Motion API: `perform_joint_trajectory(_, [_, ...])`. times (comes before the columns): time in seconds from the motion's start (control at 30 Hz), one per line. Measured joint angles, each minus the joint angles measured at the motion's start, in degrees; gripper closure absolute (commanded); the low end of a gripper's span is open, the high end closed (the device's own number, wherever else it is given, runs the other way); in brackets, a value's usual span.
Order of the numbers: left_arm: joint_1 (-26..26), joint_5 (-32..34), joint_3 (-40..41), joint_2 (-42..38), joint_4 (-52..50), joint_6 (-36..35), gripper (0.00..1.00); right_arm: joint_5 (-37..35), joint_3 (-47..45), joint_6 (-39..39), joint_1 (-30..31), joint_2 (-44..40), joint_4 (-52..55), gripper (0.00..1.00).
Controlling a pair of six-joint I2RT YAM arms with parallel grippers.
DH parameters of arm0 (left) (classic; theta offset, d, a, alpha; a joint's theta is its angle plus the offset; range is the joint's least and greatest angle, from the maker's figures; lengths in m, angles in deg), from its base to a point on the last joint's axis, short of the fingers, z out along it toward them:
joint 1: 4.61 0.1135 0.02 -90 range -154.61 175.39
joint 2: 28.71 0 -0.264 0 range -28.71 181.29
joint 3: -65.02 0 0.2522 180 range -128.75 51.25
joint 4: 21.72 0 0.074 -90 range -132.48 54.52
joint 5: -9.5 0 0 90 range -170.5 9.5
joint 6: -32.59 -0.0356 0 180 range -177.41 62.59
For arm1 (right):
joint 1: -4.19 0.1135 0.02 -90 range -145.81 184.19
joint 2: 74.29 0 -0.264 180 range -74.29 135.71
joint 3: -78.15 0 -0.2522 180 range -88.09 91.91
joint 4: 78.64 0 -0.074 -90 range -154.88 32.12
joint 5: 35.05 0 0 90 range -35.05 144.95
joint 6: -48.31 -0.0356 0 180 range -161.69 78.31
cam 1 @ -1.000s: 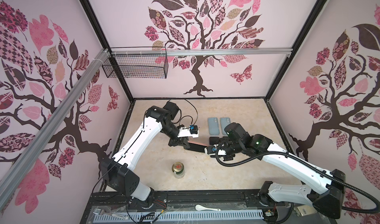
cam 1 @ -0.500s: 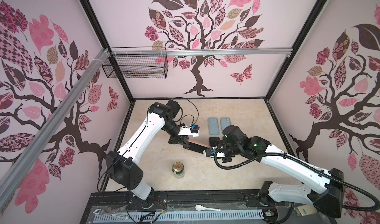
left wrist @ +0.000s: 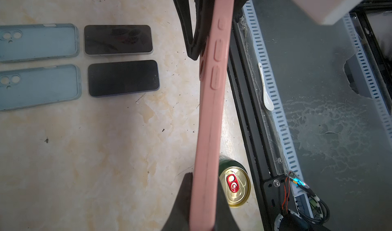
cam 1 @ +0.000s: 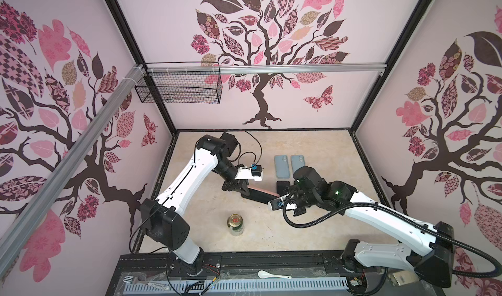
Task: Take the phone out of the phone case
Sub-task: Remove the phone case from the phone.
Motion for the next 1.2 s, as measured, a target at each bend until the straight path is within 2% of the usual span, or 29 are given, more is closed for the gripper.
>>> perform_joint_trajectory(0.47, [0.63,-0.74,0.00,0.35,-0.17,0.22,1.00,-4.63,-2.10,2.84,0.52,-1.81,-4.07,1.00])
perform_joint_trajectory(0.9, [1.22,-0.96,-0.28,1.27,-0.63,2.01,1.00,-11.91,-5.55,9.90,2.08,-3.91,-9.64,1.00])
perform_joint_trajectory(1.1, [1.40,-1.73,-0.31,1.14,-0.59,2.58,1.00,-13.20,-6.12,9.90,2.29,-5.29,-10.08,1.00])
perform_joint_trajectory(1.2, [2.21,-3.74,-0.24,0.17,0.37,2.71,1.00,-15.10,-7.19,7.82,2.43,-7.65,-11.52,0.92])
